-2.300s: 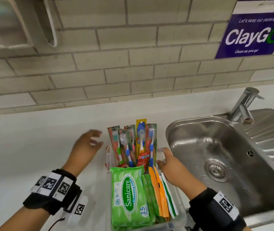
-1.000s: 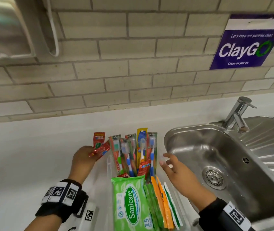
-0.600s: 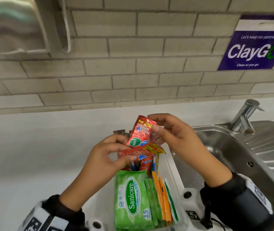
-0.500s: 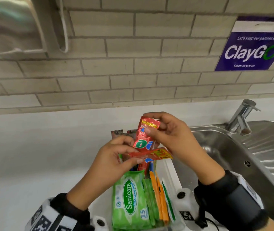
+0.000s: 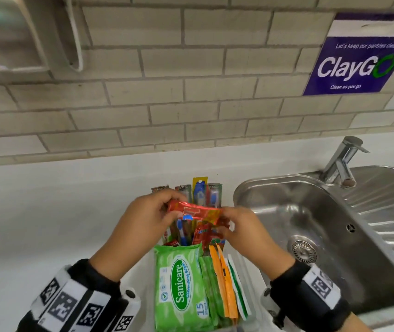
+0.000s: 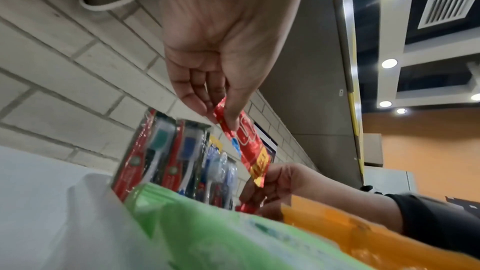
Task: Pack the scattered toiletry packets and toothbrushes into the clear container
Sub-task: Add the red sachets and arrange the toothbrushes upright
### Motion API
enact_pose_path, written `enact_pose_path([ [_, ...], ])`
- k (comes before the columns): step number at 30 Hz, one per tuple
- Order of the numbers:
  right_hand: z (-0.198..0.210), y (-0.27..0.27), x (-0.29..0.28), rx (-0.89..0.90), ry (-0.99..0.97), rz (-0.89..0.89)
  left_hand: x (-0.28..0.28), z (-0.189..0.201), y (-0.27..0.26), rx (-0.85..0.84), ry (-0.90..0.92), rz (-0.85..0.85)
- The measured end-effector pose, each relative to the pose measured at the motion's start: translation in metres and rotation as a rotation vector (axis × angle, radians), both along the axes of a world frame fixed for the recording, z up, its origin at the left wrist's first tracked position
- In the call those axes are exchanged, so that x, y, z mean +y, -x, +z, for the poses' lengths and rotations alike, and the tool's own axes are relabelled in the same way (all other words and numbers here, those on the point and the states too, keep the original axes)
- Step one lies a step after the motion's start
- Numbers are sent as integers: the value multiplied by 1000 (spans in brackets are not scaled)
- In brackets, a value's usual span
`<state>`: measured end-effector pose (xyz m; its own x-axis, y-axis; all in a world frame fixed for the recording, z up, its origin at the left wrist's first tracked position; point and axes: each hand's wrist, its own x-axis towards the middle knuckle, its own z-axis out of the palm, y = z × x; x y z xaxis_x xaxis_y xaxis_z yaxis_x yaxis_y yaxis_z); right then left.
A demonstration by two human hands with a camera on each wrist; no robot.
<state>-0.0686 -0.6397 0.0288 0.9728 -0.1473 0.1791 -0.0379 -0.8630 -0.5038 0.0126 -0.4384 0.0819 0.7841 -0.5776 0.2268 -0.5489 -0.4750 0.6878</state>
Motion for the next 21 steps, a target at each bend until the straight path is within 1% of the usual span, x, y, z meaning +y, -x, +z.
enact_pose_path([
  [1, -8, 0, 0, -11, 113, 7, -4, 0, 1, -36, -82, -17],
  [2, -14, 0, 0, -25, 169, 1, -9, 1, 3, -83, -160, -36],
  [3, -18, 1, 0, -33, 143, -16, -13, 1, 4, -130, -224, -59],
  [5, -24, 3, -1, -61, -15, -43, -18, 0, 3, -194, -313, -107],
  [7, -25, 4, 0, -84, -124, -67, -20, -2, 0, -238, -395, -137],
  [10, -28, 4, 4, -105, -191, -61, -25, -4, 2, -341, -532, -197],
  [14, -27, 6, 5, -92, -206, -55, -45, -4, 16, -504, -696, -270],
  [15, -26, 6, 5, -96, -190, -52, -48, -3, 18, -535, -711, -282],
  [17, -23, 8, 6, -94, -158, -45, -48, 1, 17, -539, -713, -272],
  [21, -12, 13, 7, -28, -101, -38, -32, 12, 16, -499, -594, -272],
])
